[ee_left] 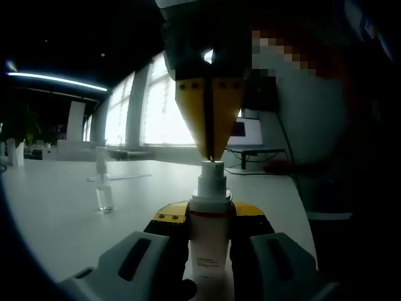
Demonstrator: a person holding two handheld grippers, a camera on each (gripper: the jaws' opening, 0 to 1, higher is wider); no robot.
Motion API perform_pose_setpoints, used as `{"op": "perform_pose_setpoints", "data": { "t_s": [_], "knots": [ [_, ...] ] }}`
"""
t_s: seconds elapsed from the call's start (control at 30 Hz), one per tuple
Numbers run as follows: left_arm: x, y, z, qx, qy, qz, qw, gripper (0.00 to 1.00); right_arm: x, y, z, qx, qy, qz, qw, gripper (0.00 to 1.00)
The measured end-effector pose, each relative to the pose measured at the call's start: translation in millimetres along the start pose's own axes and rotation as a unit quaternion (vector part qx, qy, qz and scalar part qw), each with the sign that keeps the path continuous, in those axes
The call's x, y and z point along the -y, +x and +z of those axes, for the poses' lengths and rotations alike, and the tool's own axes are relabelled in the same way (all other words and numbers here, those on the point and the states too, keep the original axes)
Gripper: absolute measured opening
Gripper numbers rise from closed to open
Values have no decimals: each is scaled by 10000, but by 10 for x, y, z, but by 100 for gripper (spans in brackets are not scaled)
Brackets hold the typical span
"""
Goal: Clamp pump bottle remove cover press pump head put on cover
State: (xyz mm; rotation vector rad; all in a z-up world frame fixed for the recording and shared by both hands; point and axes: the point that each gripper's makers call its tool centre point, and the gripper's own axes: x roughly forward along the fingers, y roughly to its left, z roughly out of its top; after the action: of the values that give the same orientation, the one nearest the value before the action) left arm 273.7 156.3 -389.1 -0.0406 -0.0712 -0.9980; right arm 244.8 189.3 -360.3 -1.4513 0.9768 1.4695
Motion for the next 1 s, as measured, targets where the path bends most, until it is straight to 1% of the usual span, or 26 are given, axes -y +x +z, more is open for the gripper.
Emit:
{"op": "perform_pose_setpoints", "data": {
  "t_s": [0.13,0.3,0.6,0.77,1.0],
  "knots": [
    [0,-2,0,0,3,5,10000,15,-3,28,3,-49,-38,32,10000,0],
    [5,-1,4,1,8,9,10000,15,-11,-1,3,-110,-121,-20,9999,0],
    [3,-1,6,1,1,4,10000,15,5,-36,0,-10,-28,-62,10000,0],
    [-10,-3,-2,0,-3,2,10000,15,6,-33,4,-28,-87,-80,9999,0],
    [-14,-6,-8,0,0,1,10000,15,6,-30,3,-15,-63,-64,10000,0]
  ]
}}
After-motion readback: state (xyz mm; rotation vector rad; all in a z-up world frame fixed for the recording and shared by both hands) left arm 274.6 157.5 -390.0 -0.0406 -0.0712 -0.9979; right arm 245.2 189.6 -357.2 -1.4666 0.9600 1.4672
